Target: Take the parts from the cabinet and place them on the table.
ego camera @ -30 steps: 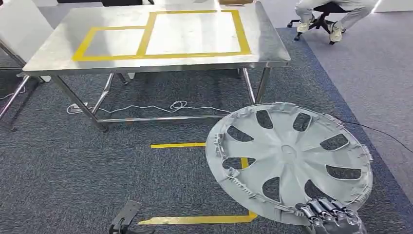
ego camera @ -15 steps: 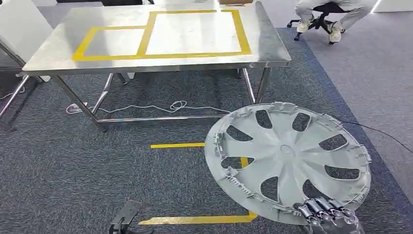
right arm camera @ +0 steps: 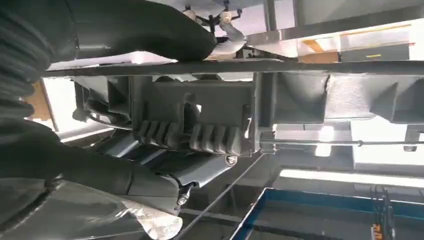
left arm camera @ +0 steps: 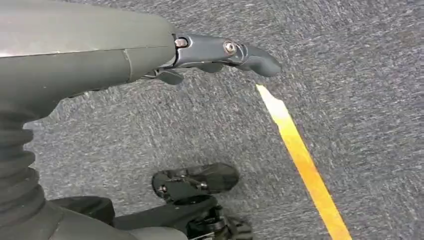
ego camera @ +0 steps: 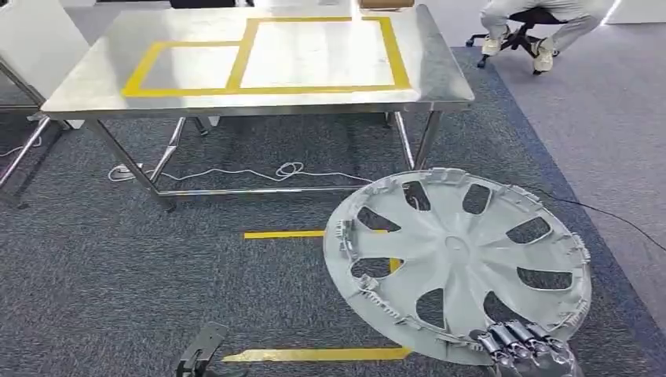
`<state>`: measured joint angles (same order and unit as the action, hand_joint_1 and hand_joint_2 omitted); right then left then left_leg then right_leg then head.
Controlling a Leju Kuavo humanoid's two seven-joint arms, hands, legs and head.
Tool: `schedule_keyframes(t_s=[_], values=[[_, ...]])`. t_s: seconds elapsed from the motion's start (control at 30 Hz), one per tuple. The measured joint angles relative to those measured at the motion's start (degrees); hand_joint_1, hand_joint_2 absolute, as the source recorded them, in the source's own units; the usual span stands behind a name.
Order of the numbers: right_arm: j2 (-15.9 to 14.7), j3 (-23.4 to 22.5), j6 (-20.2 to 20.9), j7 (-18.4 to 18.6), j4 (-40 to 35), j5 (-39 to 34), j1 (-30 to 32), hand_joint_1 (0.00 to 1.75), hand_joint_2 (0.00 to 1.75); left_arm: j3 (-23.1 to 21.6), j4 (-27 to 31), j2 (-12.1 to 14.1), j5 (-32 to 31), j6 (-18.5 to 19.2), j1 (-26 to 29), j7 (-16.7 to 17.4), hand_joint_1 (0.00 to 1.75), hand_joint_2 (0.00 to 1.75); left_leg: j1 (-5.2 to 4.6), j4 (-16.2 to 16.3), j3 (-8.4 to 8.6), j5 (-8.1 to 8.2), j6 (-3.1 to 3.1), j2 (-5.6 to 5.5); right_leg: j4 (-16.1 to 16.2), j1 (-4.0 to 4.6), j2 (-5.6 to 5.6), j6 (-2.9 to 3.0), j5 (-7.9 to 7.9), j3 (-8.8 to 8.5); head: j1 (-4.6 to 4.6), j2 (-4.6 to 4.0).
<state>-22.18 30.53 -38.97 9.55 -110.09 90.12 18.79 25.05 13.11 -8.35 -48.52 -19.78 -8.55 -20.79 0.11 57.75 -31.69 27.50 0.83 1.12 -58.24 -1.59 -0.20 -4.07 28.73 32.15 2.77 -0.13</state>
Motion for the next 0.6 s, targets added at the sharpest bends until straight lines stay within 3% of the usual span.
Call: schedule_keyframes(t_s=[0.03,0.13,0.2,0.27,0.3,0.33,0.37,0.4,0.47,0.5,0.53,0.6], values=[[0.0,0.0,0.0,0.1,0.0,0.0,0.0,1.43,1.75,0.0,0.0,0.0,0.0,0.0,0.0,0.0,0.0,1.75,-0.08,0.6,-0.28,0.01,-0.17,0.0,0.0,-0.2,0.29,1.08,-0.41,0.04,0.05,0.0],[0.0,0.1,0.0,0.1,0.0,0.0,0.3,1.43,1.75,0.0,0.0,0.0,0.0,0.1,0.0,0.0,0.0,1.75,0.14,0.5,-0.21,0.04,-0.5,0.01,-0.4,-0.07,0.35,2.19,-0.23,0.27,0.24,0.0],[0.0,0.1,0.0,0.1,0.0,0.0,0.2,1.43,1.75,0.0,0.0,0.0,0.0,0.2,0.0,0.0,0.0,1.75,0.28,2.9,-1.07,2.19,-1.09,-0.34,-0.3,-0.18,0.28,2.87,-0.29,0.16,0.42,0.0],[0.0,0.1,0.0,0.1,0.0,0.0,0.2,1.43,1.75,0.0,0.0,0.0,0.0,0.3,0.1,0.0,0.0,1.75,0.28,12.4,-5.22,6.98,-1.32,-0.42,-0.3,-0.02,0.26,3.09,-0.23,0.2,0.55,0.0],[0.0,0.1,0.0,0.0,0.0,0.0,0.2,1.43,1.75,0.0,0.0,0.1,0.0,0.3,0.2,0.0,0.0,1.75,0.27,16.7,-7.24,8.51,-1.28,-0.43,-0.3,0.11,0.27,3.19,-0.16,0.19,0.53,0.0],[0.0,0.1,0.0,0.0,0.1,0.0,0.2,1.43,1.75,0.0,0.0,0.1,0.0,0.3,0.3,0.0,0.0,1.75,0.26,19.1,-8.44,8.78,-1.14,-0.45,-0.3,0.22,0.3,3.25,-0.12,0.14,0.55,0.0],[0.0,0.1,0.0,0.0,0.1,0.0,0.2,1.43,1.75,0.0,0.0,0.1,0.0,0.3,0.4,0.0,0.0,1.75,0.24,18.6,-8.35,7.71,-0.91,-0.47,-0.3,0.37,0.37,3.3,-0.09,0.01,0.55,0.0],[0.0,0.1,0.0,-0.2,0.1,0.0,0.2,1.43,1.75,0.0,0.0,0.1,0.0,0.3,0.3,0.0,0.0,1.75,0.13,15.7,-7.19,5.32,-0.49,-0.51,-0.3,0.52,0.45,3.41,-0.01,-0.14,0.55,0.0],[0.0,0.1,0.0,-0.2,0.1,0.0,0.2,1.43,1.75,0.0,0.0,0.1,0.0,0.3,0.3,0.0,0.0,1.75,-0.34,5.7,-2.89,-0.37,0.91,-0.65,-0.3,0.83,0.53,3.42,0.17,-0.64,0.55,0.0],[0.0,0.0,0.0,-0.3,0.1,0.0,0.2,1.43,1.75,0.0,0.0,0.3,0.0,0.3,0.3,0.0,0.0,1.75,-0.65,2.8,-1.43,-0.6,1.8,-0.77,-0.2,0.64,0.52,3.43,0.24,-0.44,0.37,0.0],[0.0,0.0,0.0,-0.3,0.1,0.0,0.1,1.43,1.75,0.0,0.0,0.5,0.0,0.3,0.2,0.0,0.0,1.75,-0.78,1.9,-1.45,-0.65,1.95,-0.75,-0.4,1.06,0.57,3.07,0.28,-0.35,0.11,0.0],[0.0,-0.1,0.0,-0.4,0.1,0.0,0.2,1.43,1.75,0.0,0.0,0.3,0.0,0.3,0.3,0.0,0.0,1.75,-1.02,1.4,-1.53,-0.21,1.79,-0.75,-0.3,0.68,0.43,2.55,0.08,0.07,0.5,0.0]])
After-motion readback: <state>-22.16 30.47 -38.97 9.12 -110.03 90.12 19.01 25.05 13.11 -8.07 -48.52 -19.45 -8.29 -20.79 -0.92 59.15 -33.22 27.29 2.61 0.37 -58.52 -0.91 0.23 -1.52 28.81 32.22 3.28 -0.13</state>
